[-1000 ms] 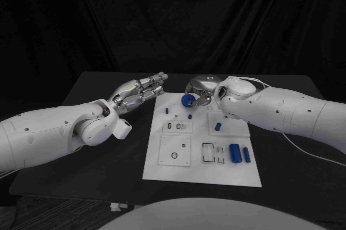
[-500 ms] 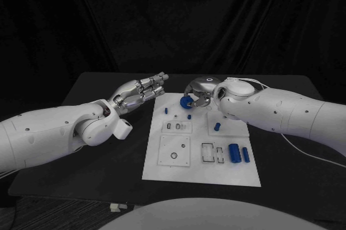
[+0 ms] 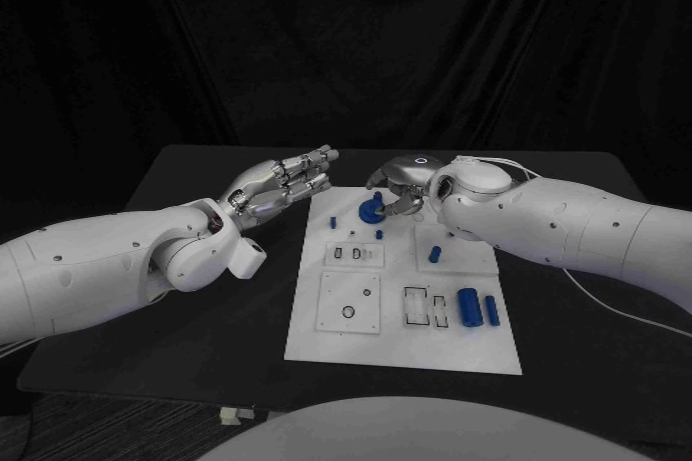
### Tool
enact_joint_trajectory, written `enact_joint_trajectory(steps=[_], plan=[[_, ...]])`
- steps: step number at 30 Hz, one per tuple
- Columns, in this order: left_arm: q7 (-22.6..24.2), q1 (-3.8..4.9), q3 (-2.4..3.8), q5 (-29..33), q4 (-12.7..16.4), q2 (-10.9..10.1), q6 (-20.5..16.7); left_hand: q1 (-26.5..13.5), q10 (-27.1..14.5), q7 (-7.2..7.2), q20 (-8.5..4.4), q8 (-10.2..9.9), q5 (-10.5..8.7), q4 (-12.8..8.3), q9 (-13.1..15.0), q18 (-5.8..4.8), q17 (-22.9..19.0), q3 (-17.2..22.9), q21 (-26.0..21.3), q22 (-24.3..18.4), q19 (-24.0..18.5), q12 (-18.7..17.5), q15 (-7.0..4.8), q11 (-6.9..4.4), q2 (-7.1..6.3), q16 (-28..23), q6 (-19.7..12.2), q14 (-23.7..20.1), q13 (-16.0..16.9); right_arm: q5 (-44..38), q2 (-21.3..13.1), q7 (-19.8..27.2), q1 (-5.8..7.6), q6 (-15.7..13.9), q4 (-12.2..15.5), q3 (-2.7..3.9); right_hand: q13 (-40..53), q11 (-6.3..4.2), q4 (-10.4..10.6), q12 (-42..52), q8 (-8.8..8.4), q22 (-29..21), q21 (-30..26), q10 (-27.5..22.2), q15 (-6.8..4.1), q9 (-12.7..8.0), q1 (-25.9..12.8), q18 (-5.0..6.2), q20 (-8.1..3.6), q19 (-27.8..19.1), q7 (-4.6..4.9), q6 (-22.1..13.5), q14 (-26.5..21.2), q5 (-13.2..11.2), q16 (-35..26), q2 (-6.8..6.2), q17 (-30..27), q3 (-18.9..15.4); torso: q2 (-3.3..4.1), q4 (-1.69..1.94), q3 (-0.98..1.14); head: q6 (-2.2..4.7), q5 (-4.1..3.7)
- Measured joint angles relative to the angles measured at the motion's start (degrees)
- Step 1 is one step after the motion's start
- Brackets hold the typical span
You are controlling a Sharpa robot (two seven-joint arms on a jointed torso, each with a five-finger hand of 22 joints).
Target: Assemble the parts on the task board
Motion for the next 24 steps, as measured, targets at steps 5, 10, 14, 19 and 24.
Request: enact_joint_trajectory(steps=[5, 10, 14, 19, 24], plan=[[-0.03, 0.00, 0.00, 0.00, -0.08, 0.05, 0.04, 0.00, 0.00, 0.00, 0.00, 0.00, 0.00, 0.00, 0.00, 0.00, 0.00, 0.00, 0.00, 0.00, 0.00, 0.00, 0.00, 0.00, 0.00, 0.00, 0.00, 0.00, 0.00, 0.14, -0.30, 0.03, -0.04, 0.01, 0.10, 0.00, 0.00, 0.00, 0.56, 0.00, -0.28, -0.01, -0.23, 0.00, 0.00, -0.58, -1.11, 0.00, 0.00, 0.00, -0.10, -0.50, 0.00, -0.80, 0.00, 0.35, 0.00, -0.56, -0.01, 0.00, -0.02, 0.00, 0.04], [-0.07, 0.00, 0.00, 0.00, -0.16, 0.17, 0.08, 0.00, 0.00, 0.00, 0.00, 0.00, 0.00, -0.16, 0.00, 0.00, 0.00, 0.16, 0.00, 0.00, 0.00, 0.00, 0.00, 0.00, 0.00, 0.00, 0.00, 0.00, 0.00, 0.28, -0.61, 0.06, -0.06, 0.01, 0.21, 0.00, 0.00, 0.00, 0.56, 0.00, -0.50, -0.01, -0.85, 0.00, 0.00, -0.78, -1.10, 0.00, 0.00, 0.00, -0.09, -0.91, 0.00, -0.80, 0.00, 0.35, 0.00, -0.56, -0.01, 0.00, -0.03, 0.00, -0.04], [-0.09, 0.00, 0.00, 0.00, -0.21, 0.21, 0.14, 0.00, -0.01, 0.00, 0.00, 0.00, 0.00, -0.16, 0.00, 0.00, 0.00, 0.16, 0.00, 0.00, 0.00, 0.00, 0.00, -0.01, 0.00, 0.00, 0.00, 0.00, 0.00, 0.38, -0.96, 0.06, -0.09, 0.07, 0.47, 0.00, 0.00, 0.00, 0.72, 0.00, -0.50, -0.01, -0.85, 0.00, 0.00, -0.78, -1.41, 0.00, 0.00, 0.00, -0.09, -0.90, 0.00, -0.80, 0.00, 0.66, 0.00, -0.72, -0.01, 0.01, -0.03, 0.00, -0.10], [-0.12, 0.00, 0.00, 0.00, -0.27, 0.22, 0.21, 0.00, -0.01, 0.00, 0.00, 0.00, 0.00, -0.16, 0.00, 0.00, 0.00, 0.16, 0.00, 0.00, 0.00, 0.00, 0.00, -0.01, 0.00, 0.00, 0.00, 0.00, 0.00, 0.45, -1.94, 0.06, -0.10, 0.02, 1.25, -0.01, -0.01, 0.01, 0.72, 0.00, -0.50, -0.01, -1.23, 0.00, 0.00, -0.74, -1.65, 0.00, 0.00, 0.00, -0.19, 0.13, 0.00, -0.80, 0.00, 0.90, 0.00, -0.71, -0.01, 0.02, -0.02, 0.00, -0.13], [-0.15, 0.00, 0.00, 0.00, -0.31, 0.17, 0.25, 0.00, -0.01, 0.00, 0.00, 0.00, 0.00, -0.16, 0.00, 0.00, 0.00, 0.16, 0.00, 0.00, 0.00, 0.00, 0.00, -0.01, 0.00, 0.00, 0.00, 0.00, 0.00, 0.51, -5.12, 0.12, -0.07, -0.92, 4.16, -0.01, -0.01, 0.01, 0.72, 0.00, 0.34, -0.02, -1.23, 0.00, 0.00, -0.38, -1.72, 0.00, 0.00, 0.00, 0.00, 3.49, 0.00, -0.79, 0.00, 0.96, 0.00, -0.71, 0.01, 0.01, 0.01, 0.00, -0.30]])
